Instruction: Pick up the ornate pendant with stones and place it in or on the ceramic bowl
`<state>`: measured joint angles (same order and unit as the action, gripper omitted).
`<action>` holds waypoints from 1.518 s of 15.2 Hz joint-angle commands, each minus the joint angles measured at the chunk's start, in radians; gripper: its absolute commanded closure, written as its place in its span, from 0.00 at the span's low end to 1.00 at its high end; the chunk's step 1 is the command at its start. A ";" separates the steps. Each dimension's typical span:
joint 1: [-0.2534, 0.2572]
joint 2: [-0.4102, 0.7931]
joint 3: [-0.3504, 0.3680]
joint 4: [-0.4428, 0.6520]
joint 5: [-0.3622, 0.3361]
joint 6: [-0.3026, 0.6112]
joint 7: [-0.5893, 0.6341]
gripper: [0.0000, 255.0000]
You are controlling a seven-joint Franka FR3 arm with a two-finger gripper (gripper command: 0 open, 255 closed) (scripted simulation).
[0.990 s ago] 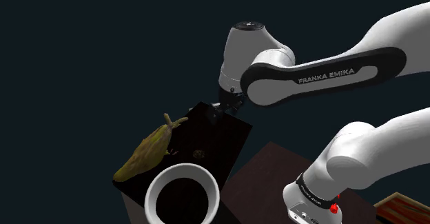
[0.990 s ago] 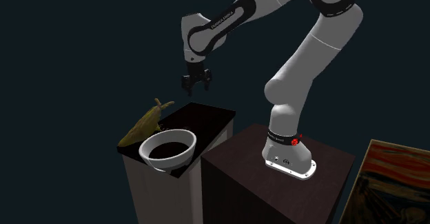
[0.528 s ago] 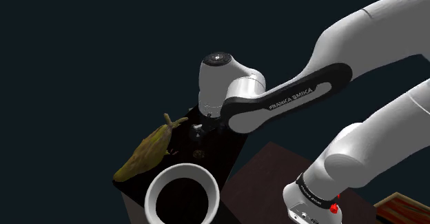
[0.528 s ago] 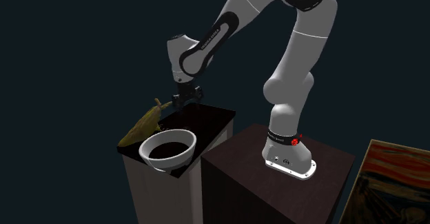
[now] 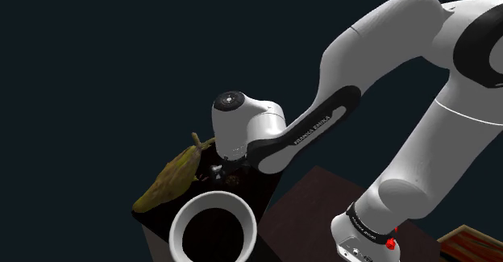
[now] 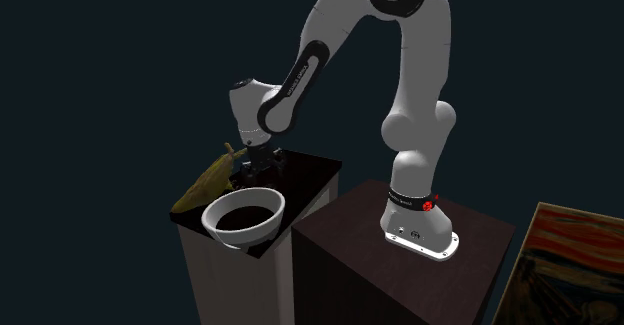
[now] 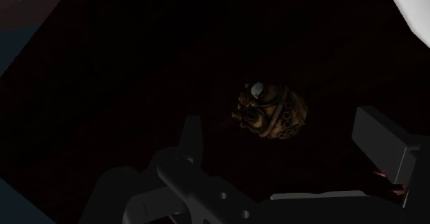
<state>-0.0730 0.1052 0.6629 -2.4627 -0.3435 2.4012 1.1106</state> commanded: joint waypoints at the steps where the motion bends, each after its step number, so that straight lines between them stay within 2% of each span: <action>1: 0.003 0.032 -0.011 -0.001 -0.040 0.021 0.030 0.00; 5: 0.011 0.082 -0.036 -0.006 -0.106 0.058 0.075 0.00; 12: 0.011 0.082 -0.036 -0.006 -0.106 0.058 0.075 0.00; 13: 0.011 0.082 -0.036 -0.006 -0.106 0.058 0.075 1.00; 22: 0.011 0.082 -0.036 -0.006 -0.106 0.058 0.075 1.00; 23: 0.006 0.066 -0.029 -0.007 -0.086 0.049 0.059 1.00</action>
<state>-0.0645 0.1804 0.6299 -2.4684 -0.4408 2.4550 1.1778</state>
